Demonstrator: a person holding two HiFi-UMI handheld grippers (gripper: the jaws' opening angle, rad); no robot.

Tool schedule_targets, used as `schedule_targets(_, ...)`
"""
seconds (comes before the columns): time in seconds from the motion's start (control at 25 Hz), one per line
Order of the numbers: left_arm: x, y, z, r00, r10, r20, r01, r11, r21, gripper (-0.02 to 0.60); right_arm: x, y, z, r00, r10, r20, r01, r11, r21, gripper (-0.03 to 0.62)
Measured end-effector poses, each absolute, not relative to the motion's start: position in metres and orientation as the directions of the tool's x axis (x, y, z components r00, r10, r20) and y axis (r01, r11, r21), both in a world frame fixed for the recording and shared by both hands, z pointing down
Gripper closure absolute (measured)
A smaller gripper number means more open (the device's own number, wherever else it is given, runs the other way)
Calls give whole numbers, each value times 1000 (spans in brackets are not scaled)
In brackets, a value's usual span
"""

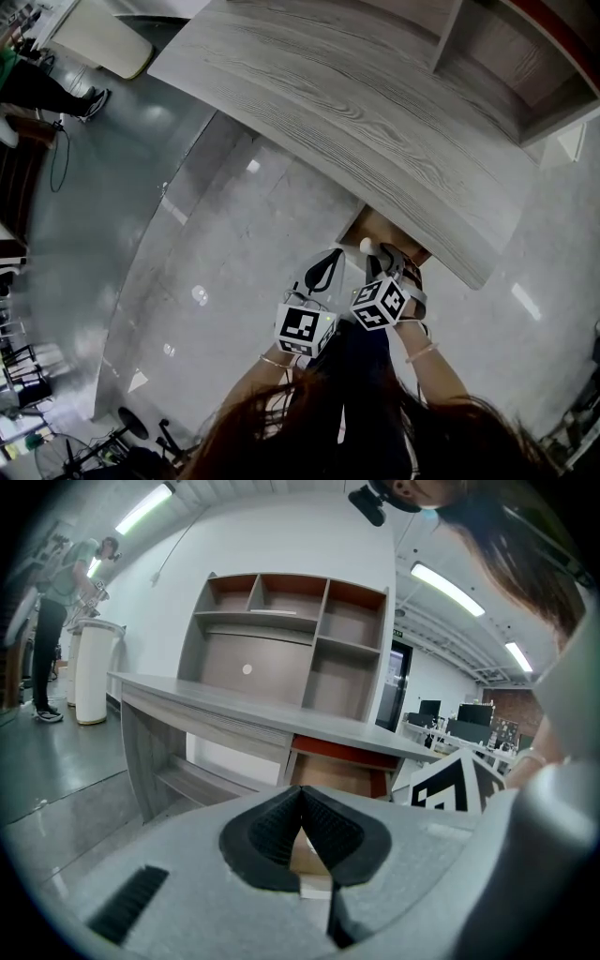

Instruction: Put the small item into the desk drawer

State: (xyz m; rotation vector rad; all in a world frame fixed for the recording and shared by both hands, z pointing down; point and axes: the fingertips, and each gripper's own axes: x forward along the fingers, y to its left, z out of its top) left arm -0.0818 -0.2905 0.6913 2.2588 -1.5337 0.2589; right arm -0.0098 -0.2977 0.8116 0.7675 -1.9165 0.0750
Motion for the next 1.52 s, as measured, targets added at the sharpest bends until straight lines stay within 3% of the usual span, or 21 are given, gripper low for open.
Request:
schedule_targets(0.92, -101, -288, 730, 365, -838, 406, -925, -277, 261, 566, -15, -299, 849, -100, -401, 910, -554, 783, 284, 471)
schedule_targets(1.52, -105, -281, 728, 357, -838, 412, -928, -268, 259, 566, -17, -304, 852, -90, -384, 919, -568, 778, 270, 460)
